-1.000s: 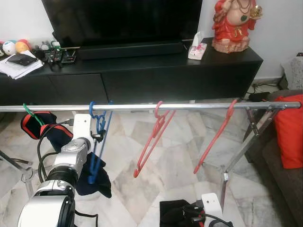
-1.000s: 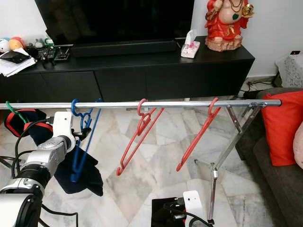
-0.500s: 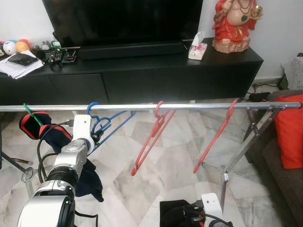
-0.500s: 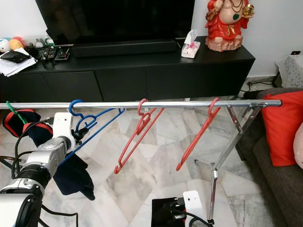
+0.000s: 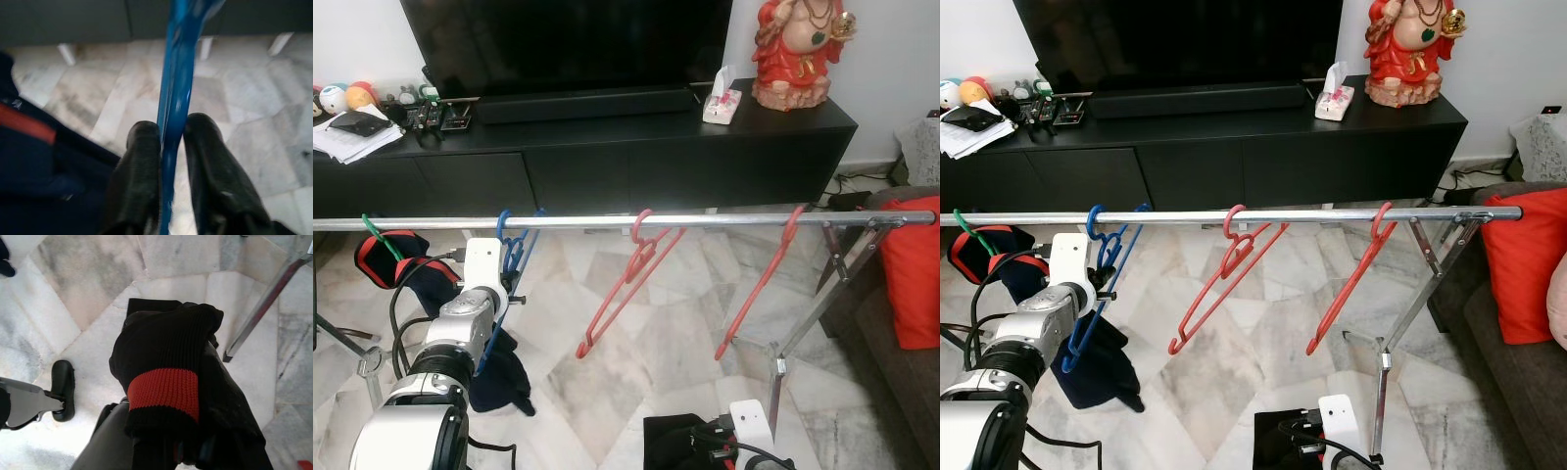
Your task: Hang hanger
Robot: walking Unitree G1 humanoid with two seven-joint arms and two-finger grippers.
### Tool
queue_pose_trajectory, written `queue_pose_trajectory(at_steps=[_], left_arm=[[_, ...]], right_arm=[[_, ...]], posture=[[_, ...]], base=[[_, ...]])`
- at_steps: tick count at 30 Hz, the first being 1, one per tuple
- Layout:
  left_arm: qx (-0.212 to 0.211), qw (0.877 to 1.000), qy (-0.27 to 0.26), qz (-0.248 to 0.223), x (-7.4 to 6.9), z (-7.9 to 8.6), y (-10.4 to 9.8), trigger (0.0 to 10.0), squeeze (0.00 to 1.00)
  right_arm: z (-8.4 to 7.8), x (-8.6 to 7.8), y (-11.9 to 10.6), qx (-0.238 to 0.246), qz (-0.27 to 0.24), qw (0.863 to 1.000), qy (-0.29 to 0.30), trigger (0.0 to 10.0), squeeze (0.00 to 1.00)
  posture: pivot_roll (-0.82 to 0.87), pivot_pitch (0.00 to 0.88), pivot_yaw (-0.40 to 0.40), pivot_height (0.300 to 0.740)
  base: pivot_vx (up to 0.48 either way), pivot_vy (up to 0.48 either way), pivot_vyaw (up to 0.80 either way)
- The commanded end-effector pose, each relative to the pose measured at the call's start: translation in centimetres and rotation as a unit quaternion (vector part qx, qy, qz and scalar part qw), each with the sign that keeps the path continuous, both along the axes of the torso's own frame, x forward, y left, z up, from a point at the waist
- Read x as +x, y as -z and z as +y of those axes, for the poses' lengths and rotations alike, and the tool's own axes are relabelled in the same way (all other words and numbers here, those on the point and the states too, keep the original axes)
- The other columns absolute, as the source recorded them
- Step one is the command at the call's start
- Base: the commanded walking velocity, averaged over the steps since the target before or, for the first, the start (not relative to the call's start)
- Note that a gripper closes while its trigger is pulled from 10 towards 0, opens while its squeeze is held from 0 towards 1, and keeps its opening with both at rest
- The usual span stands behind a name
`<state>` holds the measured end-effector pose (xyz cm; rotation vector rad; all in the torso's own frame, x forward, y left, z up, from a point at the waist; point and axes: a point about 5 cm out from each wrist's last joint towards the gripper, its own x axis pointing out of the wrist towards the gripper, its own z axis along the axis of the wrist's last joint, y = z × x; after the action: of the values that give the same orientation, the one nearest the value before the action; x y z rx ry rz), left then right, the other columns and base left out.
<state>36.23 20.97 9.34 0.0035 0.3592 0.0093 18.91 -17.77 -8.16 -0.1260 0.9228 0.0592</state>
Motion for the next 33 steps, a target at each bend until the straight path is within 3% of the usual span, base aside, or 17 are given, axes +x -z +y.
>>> queue_pose_trajectory(at_steps=[1,20,32,33], left_arm=[[-0.008,1.000,-0.002,-0.004,0.0,0.1,0.0,0.0,0.00],[-0.011,1.000,-0.007,0.004,-0.7,0.1,1.2,0.0,0.00],[0.009,0.997,-0.004,-0.078,-0.5,0.3,-0.6,0.0,0.00],[0.010,0.996,-0.006,-0.086,-0.6,0.4,-0.8,0.7,0.00]], right_arm=[[0.3,0.3,-0.1,0.001,-0.005,1.000,-0.006,10.0,0.00],[0.1,0.3,-0.1,-0.002,-0.004,1.000,-0.008,10.0,0.00],[-0.6,-0.3,0.1,-0.009,0.000,1.000,-0.001,10.0,0.00],[-0.6,-0.2,0.0,-0.009,0.000,1.000,-0.001,10.0,0.00]], posture=[[-0.15,0.000,0.034,0.740],[-0.15,0.000,0.023,0.740],[-0.14,0.000,0.019,0.740],[-0.14,0.000,0.019,0.740]], base=[[0.000,0.000,0.00],[0.000,0.000,0.00],[0.000,0.000,0.00],[0.000,0.000,0.00]])
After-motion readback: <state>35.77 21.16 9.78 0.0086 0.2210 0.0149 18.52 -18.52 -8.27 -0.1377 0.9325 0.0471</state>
